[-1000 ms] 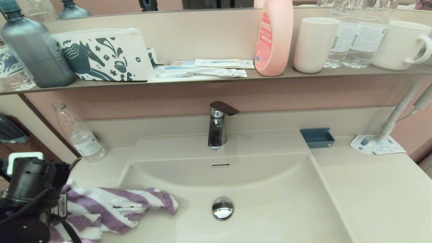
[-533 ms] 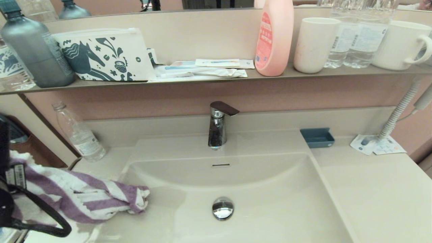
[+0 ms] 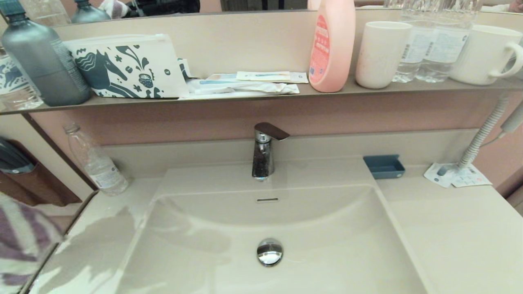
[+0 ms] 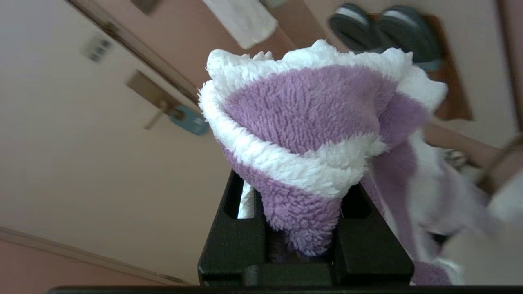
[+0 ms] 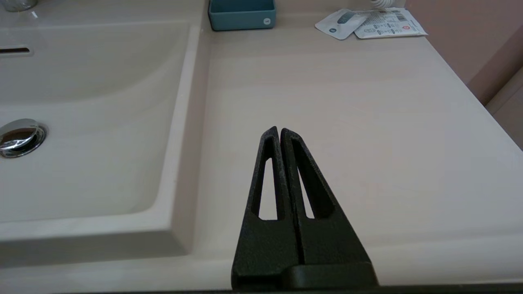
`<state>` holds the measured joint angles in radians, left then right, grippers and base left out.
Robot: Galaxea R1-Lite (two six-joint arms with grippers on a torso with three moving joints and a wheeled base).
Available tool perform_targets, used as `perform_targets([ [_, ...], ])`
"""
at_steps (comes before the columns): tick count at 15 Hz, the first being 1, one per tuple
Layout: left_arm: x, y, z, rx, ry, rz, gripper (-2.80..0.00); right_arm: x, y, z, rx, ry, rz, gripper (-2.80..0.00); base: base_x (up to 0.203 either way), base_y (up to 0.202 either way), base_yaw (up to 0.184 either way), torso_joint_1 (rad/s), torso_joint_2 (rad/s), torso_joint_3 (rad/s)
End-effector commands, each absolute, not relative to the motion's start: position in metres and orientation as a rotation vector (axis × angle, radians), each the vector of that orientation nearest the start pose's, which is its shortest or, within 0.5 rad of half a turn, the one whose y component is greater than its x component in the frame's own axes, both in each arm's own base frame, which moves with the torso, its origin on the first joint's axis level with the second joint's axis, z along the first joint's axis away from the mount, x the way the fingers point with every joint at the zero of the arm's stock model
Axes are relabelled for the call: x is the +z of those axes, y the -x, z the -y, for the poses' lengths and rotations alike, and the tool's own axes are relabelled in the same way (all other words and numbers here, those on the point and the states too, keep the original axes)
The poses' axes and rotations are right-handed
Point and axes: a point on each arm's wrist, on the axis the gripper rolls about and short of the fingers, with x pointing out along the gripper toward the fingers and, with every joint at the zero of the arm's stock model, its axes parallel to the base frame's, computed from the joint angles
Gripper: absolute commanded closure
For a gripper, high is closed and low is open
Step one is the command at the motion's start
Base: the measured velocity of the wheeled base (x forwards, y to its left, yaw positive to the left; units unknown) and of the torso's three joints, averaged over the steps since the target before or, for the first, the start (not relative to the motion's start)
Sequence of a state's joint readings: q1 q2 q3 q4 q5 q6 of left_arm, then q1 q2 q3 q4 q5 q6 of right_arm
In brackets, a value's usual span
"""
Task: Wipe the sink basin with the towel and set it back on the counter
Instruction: Wipe the sink
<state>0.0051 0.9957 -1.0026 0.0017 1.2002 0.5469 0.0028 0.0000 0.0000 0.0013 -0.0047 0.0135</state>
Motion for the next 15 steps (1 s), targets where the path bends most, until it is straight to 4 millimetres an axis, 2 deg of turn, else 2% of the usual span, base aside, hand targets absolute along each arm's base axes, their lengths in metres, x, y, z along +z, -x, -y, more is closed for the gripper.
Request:
perform_targets([
  [1, 0.342, -0.077, -0.022, 1.199, -0.512, -0.317, 0.0, 0.075, 0.023, 0.0, -0.002, -0.014, -0.002, 0.0, 0.0, 0.0, 0.0, 0.0, 0.0, 0.0],
  [3, 0.344, -0.07, -0.022, 1.205, -0.528, -0.323, 0.0, 0.075, 0.023, 0.0, -0.002, -0.014, -0.002, 0.0, 0.0, 0.0, 0.0, 0.0, 0.0, 0.0],
  [5, 0.336, -0.071, -0.022, 1.201, -0.533, -0.337, 0.0, 0.075, 0.023, 0.0, -0.002, -0.014, -0.002, 0.0, 0.0, 0.0, 0.0, 0.0, 0.0, 0.0],
  [8, 0.313, -0.077, -0.023, 1.206, -0.532, -0.38, 0.0, 0.075, 0.023, 0.0, -0.002, -0.014, -0.001, 0.0, 0.0, 0.0, 0.0, 0.0, 0.0, 0.0],
  [15, 0.267, -0.092, -0.043, 1.32, -0.457, -0.489, 0.0, 0.075, 0.023, 0.0, -0.002, -0.014, -0.002, 0.0, 0.0, 0.0, 0.0, 0.0, 0.0, 0.0],
])
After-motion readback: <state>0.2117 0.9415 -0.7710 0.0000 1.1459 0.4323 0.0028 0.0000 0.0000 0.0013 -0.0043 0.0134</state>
